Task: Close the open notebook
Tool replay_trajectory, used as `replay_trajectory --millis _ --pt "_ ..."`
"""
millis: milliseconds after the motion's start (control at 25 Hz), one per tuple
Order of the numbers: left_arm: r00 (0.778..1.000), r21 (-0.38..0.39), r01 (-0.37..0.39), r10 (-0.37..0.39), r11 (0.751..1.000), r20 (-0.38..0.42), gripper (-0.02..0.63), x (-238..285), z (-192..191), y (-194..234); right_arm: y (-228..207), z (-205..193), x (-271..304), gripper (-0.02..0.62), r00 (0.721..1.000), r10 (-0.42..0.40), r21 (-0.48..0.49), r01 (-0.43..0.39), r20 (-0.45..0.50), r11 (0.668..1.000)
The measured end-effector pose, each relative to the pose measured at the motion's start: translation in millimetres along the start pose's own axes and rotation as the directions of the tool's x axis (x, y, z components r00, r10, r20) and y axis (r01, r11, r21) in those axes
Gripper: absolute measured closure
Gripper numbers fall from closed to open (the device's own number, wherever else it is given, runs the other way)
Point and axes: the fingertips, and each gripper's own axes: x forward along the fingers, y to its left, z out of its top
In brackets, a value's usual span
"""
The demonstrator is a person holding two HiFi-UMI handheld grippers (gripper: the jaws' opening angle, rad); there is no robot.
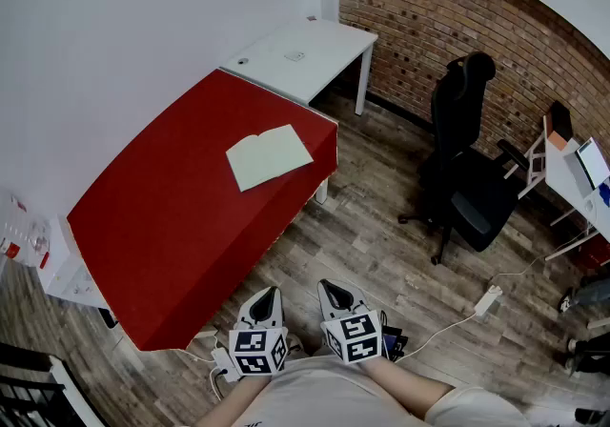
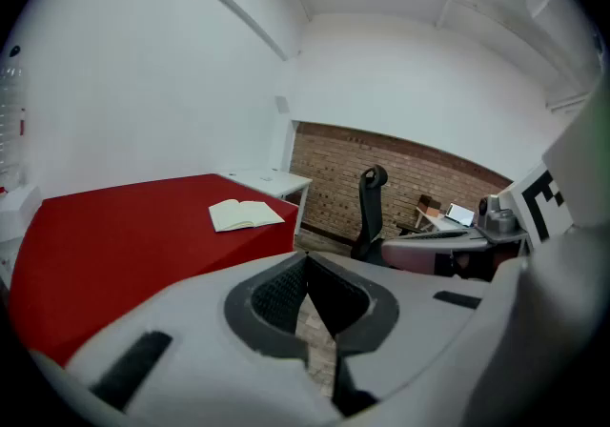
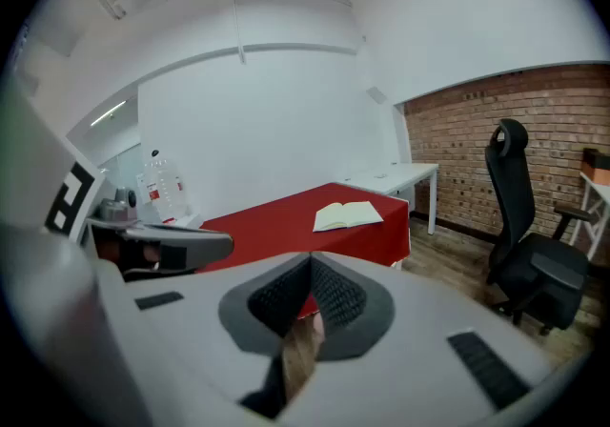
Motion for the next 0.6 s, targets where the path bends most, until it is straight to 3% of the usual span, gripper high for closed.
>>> replay_trajectory --millis 280,600 --pt "1.000 -0.012 -0.021 0.021 1.000 0.014 0.600 10.9 0.4 -22.6 -25.6 -1.2 -4.8 0.590 1.000 0.020 -0.007 -0.020 0.000 1.000" --pt "0.999 -0.034 -0.050 0.051 0.998 0.013 0.600 24.3 3.6 -10.2 -31.3 4.6 7.7 0.589 1.000 0.031 -0.011 -0.031 -0.001 0.999"
